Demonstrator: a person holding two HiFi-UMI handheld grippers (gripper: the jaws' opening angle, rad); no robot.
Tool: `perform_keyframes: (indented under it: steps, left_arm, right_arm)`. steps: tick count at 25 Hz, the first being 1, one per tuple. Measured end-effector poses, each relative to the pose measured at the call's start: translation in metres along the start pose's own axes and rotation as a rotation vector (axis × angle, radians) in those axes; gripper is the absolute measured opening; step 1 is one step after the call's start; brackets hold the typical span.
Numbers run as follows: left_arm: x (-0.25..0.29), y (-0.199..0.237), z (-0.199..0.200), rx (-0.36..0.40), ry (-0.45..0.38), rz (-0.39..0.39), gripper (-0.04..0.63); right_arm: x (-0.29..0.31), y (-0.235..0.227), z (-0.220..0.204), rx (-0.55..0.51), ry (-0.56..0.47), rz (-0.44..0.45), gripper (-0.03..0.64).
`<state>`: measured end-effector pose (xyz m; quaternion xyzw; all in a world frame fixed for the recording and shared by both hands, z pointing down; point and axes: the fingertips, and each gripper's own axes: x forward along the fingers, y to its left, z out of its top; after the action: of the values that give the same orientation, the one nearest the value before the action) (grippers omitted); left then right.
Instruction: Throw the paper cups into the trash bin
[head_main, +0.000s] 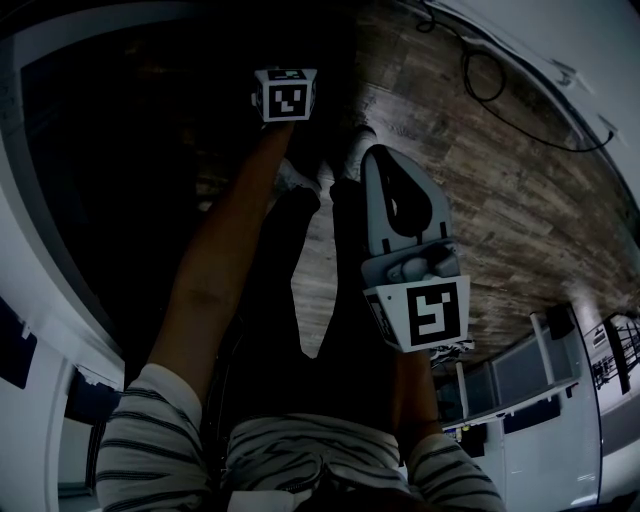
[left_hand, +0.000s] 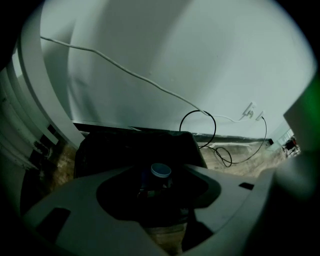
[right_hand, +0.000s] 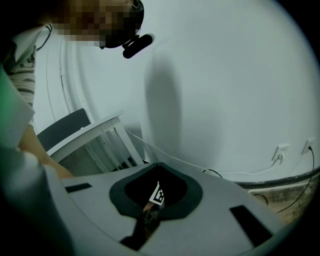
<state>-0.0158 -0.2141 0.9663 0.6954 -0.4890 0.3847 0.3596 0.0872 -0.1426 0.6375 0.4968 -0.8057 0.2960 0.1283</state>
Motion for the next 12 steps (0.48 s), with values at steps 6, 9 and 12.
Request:
perform_keyframes:
  steps: [6,9,12]
  left_arm:
    - [-0.017,0.0,0.008,0.004,-0.018,0.006,0.186]
    - [-0.028,-0.002,0.012,0.009,-0.027,0.005,0.159]
    - [-0.039,-0.004,0.016,0.005,-0.039,0.012,0.124]
  right_arm:
    - [-0.003,0.003,0.006,-0.008,-0.031,0.007,0.009]
    - [-0.007,0.004,0.008,-0.009,-0.045,0.012,0.009]
    - [-0.012,0.005,0.011,-0.013,-0.047,0.012,0.009]
